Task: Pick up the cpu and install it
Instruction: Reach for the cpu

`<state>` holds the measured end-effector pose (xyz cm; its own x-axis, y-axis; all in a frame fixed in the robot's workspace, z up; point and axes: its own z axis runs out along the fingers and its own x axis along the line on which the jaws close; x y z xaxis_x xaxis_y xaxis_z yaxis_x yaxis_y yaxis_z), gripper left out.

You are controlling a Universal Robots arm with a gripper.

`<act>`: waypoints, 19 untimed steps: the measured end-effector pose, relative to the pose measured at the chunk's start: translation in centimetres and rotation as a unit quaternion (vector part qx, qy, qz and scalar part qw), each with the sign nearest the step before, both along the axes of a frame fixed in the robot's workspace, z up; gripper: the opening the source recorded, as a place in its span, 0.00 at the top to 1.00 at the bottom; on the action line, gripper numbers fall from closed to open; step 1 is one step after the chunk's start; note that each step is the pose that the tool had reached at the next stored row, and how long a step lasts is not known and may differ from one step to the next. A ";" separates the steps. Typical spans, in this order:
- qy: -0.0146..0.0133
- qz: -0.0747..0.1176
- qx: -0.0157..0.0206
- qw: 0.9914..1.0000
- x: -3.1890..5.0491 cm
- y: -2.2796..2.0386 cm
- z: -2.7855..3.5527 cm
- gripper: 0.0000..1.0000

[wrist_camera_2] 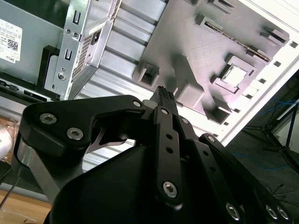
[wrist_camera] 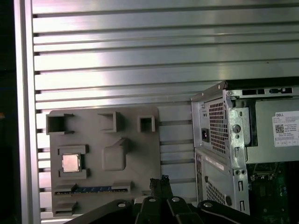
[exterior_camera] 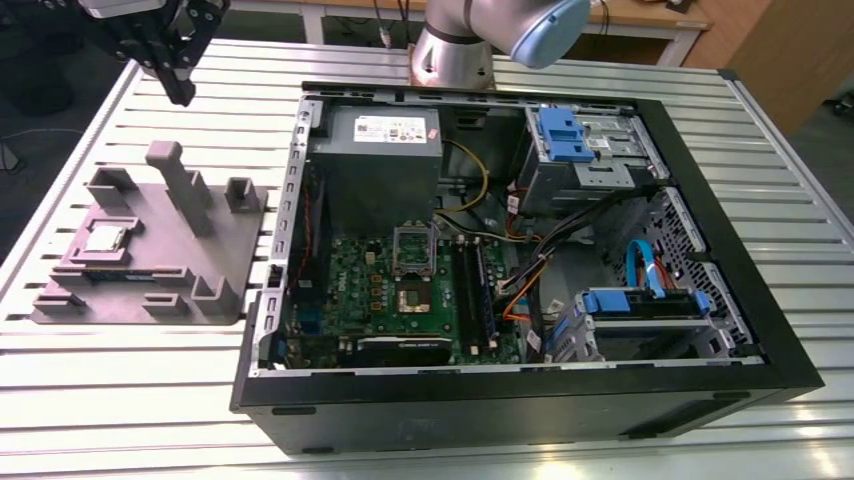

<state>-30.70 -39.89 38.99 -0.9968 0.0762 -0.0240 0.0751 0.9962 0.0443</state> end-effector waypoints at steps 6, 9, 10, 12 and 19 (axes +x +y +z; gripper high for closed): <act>0.000 0.000 0.000 1.000 -0.16 0.00 0.00 0.89; 0.000 0.000 0.000 1.000 -0.22 0.00 0.00 0.89; 0.000 0.000 0.000 1.000 -0.25 0.00 0.00 0.89; 0.000 0.000 0.000 1.000 -0.30 0.00 0.00 0.89; 0.000 0.000 0.000 1.000 -0.46 0.00 0.00 0.89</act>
<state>-31.15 -39.89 38.99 -0.9968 0.0762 -0.0240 0.0751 0.9962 0.0443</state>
